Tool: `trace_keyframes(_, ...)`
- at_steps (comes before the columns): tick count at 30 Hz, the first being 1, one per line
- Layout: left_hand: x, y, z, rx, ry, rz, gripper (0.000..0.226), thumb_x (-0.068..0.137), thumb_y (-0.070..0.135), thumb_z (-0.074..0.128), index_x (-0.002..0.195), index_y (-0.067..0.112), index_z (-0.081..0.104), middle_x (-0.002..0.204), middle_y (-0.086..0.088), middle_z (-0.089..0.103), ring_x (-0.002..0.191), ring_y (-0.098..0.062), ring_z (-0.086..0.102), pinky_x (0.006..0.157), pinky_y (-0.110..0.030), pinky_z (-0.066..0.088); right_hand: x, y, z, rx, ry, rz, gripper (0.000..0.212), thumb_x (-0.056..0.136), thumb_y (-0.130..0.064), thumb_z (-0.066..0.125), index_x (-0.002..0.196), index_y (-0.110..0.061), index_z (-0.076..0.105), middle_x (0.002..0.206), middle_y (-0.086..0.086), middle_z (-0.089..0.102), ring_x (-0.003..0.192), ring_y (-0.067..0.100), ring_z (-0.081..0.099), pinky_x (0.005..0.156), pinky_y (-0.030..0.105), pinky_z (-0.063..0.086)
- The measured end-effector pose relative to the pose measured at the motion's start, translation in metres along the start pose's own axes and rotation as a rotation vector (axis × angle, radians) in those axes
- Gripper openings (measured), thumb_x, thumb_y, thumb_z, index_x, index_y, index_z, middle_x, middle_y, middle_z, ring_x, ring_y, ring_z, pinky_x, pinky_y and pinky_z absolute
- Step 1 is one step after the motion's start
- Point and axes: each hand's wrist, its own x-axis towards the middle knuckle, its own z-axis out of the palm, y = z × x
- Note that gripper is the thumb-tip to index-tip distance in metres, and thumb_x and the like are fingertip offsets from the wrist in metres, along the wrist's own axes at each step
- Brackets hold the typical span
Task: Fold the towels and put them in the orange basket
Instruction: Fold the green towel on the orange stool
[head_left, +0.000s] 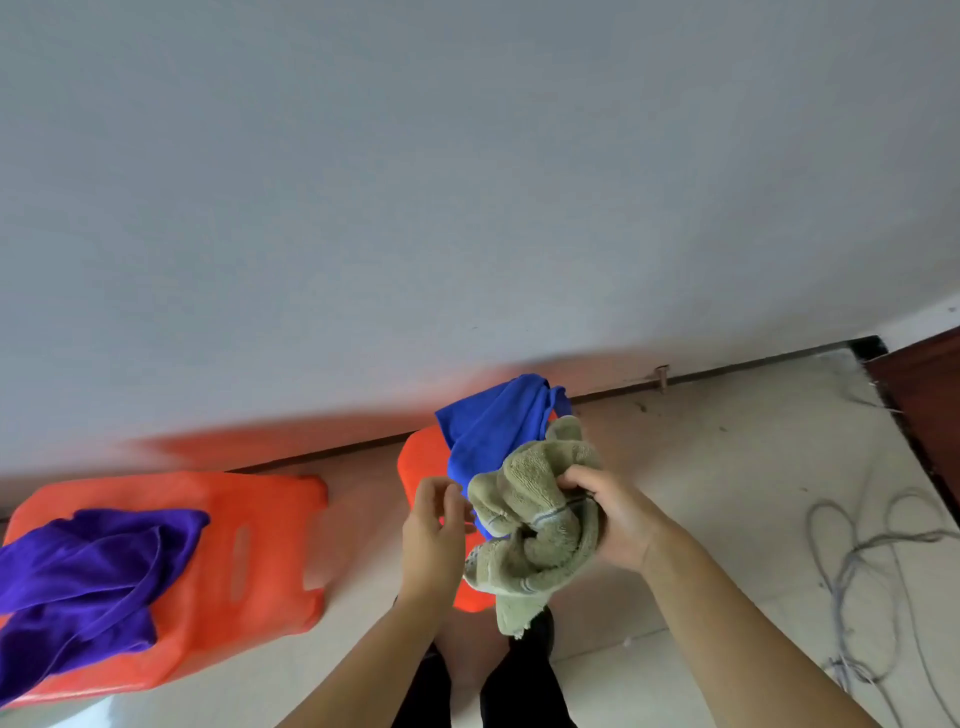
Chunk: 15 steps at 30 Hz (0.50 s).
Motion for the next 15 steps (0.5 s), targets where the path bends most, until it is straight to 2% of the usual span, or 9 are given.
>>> trace_keyframes(2, 0.015, 0.017, 0.003, 0.153, -0.077, -0.06, 0.03, 0.092, 0.003, 0.043, 0.073, 0.022, 0.057, 0.071, 0.005, 0.06, 0.07, -0.015, 0.054, 0.063, -0.016, 0.043, -0.025, -0.017, 0.004, -0.001, -0.037, -0.054, 0.017, 0.081, -0.009, 0.052, 0.074, -0.006, 0.068, 0.066, 0.009, 0.066, 0.062, 0.018, 0.065, 0.065, 0.028, 0.053)
trace_keyframes(4, 0.023, 0.024, 0.01, 0.215, -0.33, -0.153, 0.035, 0.089, -0.001, 0.042, 0.071, 0.021, 0.063, 0.067, 0.01, 0.063, 0.071, -0.015, 0.053, 0.061, -0.018, 0.041, -0.049, -0.034, 0.017, 0.002, -0.048, -0.144, 0.011, 0.068, -0.008, 0.06, 0.06, -0.008, 0.068, 0.056, 0.008, 0.062, 0.052, 0.018, 0.063, 0.055, 0.022, 0.053)
trace_keyframes(7, 0.009, 0.044, 0.015, 0.249, -0.659, -0.198, 0.026, 0.091, 0.004, 0.05, 0.094, 0.02, 0.07, 0.085, 0.006, 0.07, 0.079, -0.011, 0.061, 0.071, -0.021, 0.047, -0.076, -0.057, 0.033, 0.056, -0.11, -0.229, 0.032, 0.074, -0.002, 0.05, 0.046, -0.008, 0.065, 0.045, 0.008, 0.057, 0.04, 0.017, 0.058, 0.042, 0.018, 0.048)
trace_keyframes(9, -0.001, 0.061, 0.018, 0.218, -0.741, -0.214, 0.025, 0.095, 0.004, 0.049, 0.115, 0.013, 0.062, 0.109, 0.001, 0.065, 0.083, 0.0, 0.062, 0.075, -0.015, 0.051, -0.089, -0.069, 0.042, 0.061, -0.151, -0.266, 0.021, 0.064, -0.009, 0.054, 0.047, -0.01, 0.066, 0.047, 0.006, 0.058, 0.042, 0.017, 0.058, 0.045, 0.02, 0.049)
trace_keyframes(11, -0.009, 0.071, 0.018, 0.095, -0.792, -0.203, 0.029, 0.1, 0.005, 0.041, 0.126, 0.001, 0.054, 0.122, 0.002, 0.051, 0.068, 0.013, 0.061, 0.069, -0.006, 0.049, -0.092, -0.078, 0.043, 0.066, -0.184, -0.336, 0.026, 0.067, -0.012, 0.051, 0.051, -0.015, 0.071, 0.054, 0.003, 0.062, 0.05, 0.016, 0.059, 0.055, 0.025, 0.049)
trace_keyframes(12, -0.009, 0.074, 0.016, -0.051, -0.852, -0.274, 0.034, 0.103, 0.017, 0.037, 0.122, -0.001, 0.059, 0.122, 0.0, 0.053, 0.067, 0.012, 0.063, 0.072, -0.007, 0.05, -0.091, -0.08, 0.042, 0.061, -0.184, -0.363, 0.031, 0.071, -0.011, 0.048, 0.053, -0.018, 0.073, 0.057, 0.002, 0.064, 0.053, 0.016, 0.059, 0.059, 0.027, 0.048)
trace_keyframes(13, -0.012, 0.08, 0.012, -0.198, -0.909, -0.295, 0.048, 0.104, 0.034, 0.032, 0.113, 0.003, 0.067, 0.118, -0.006, 0.061, 0.073, 0.001, 0.068, 0.083, -0.017, 0.053, -0.089, -0.082, 0.041, 0.051, -0.161, -0.375, 0.037, 0.076, -0.009, 0.046, 0.053, -0.017, 0.074, 0.057, 0.002, 0.064, 0.053, 0.016, 0.059, 0.058, 0.027, 0.048)
trace_keyframes(14, -0.011, 0.08, 0.011, -0.396, -0.877, -0.319, 0.06, 0.1, 0.05, 0.03, 0.103, 0.009, 0.073, 0.106, -0.009, 0.067, 0.077, -0.011, 0.069, 0.096, -0.031, 0.05, -0.087, -0.084, 0.038, 0.053, -0.135, -0.366, 0.043, 0.082, -0.008, 0.044, 0.051, -0.014, 0.072, 0.053, 0.003, 0.063, 0.048, 0.015, 0.059, 0.053, 0.024, 0.049)
trace_keyframes(15, -0.006, 0.077, 0.011, -0.566, -0.756, -0.331, 0.063, 0.096, 0.057, 0.031, 0.093, 0.011, 0.074, 0.087, -0.008, 0.067, 0.07, -0.017, 0.066, 0.1, -0.041, 0.045, -0.082, -0.086, 0.032, 0.056, -0.088, -0.35, 0.046, 0.086, -0.008, 0.042, 0.049, -0.01, 0.07, 0.049, 0.004, 0.061, 0.043, 0.015, 0.058, 0.047, 0.021, 0.05)
